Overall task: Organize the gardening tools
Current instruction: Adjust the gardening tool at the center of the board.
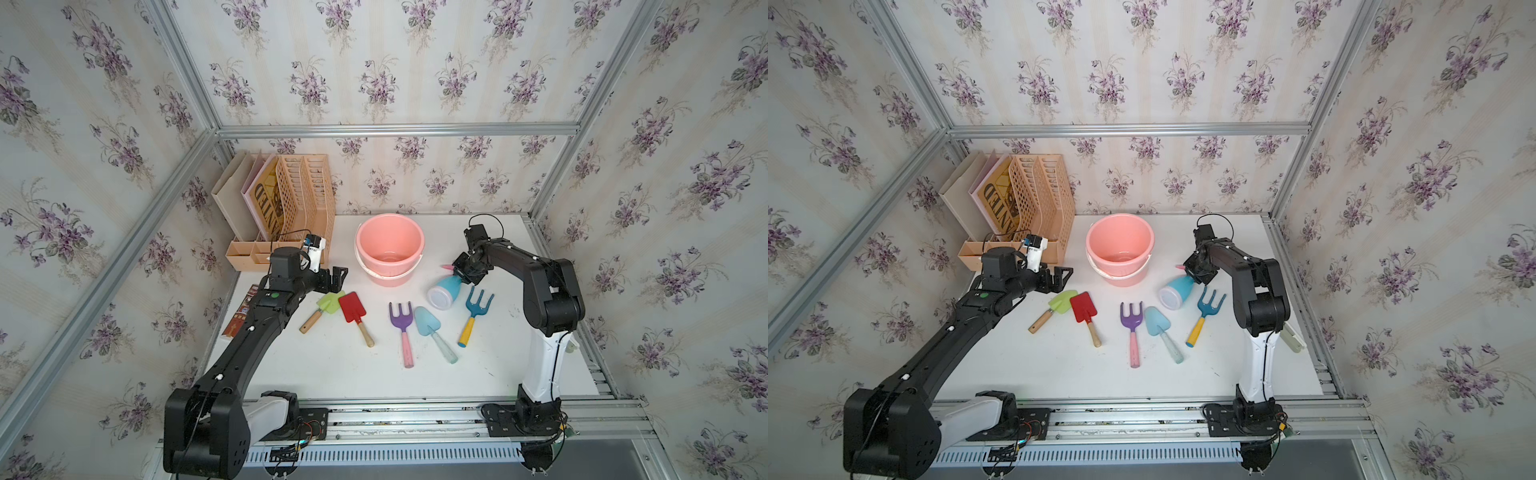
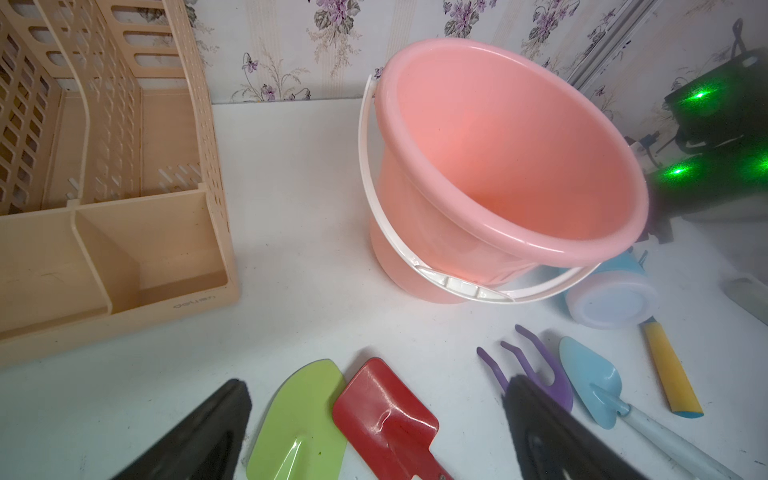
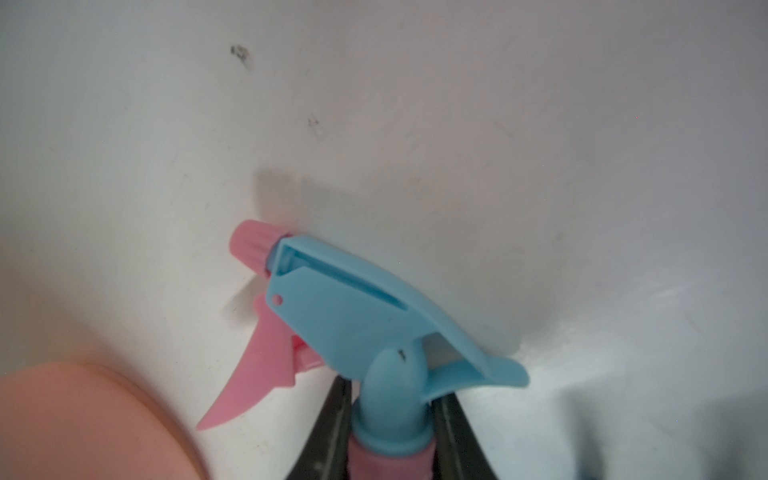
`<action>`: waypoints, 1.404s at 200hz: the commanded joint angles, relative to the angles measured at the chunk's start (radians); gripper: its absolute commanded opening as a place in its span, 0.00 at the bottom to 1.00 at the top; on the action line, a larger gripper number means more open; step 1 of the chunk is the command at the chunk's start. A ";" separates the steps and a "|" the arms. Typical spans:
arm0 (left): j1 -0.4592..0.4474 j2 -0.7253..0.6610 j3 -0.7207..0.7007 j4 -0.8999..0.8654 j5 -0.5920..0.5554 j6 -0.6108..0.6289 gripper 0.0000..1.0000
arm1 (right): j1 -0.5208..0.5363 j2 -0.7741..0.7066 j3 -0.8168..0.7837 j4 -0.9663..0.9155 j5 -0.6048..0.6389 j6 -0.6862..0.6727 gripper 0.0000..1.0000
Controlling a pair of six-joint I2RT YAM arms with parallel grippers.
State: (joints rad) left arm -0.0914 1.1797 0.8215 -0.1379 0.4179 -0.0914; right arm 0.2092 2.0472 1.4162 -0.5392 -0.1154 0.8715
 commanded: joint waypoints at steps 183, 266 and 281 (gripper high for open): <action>0.000 -0.043 -0.020 0.034 -0.038 0.001 0.99 | 0.110 -0.231 -0.039 0.387 0.755 -0.230 0.00; -0.002 -0.058 -0.031 0.036 -0.049 0.007 0.99 | 0.116 -0.073 0.013 0.739 0.979 -0.474 0.00; -0.003 -0.059 -0.033 0.038 -0.051 0.007 0.99 | 0.118 -0.038 0.030 0.797 1.002 -0.506 0.00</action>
State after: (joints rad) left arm -0.0921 1.1252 0.7940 -0.1150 0.3733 -0.0921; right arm 0.3229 1.9732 1.4242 0.0978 0.7986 0.4553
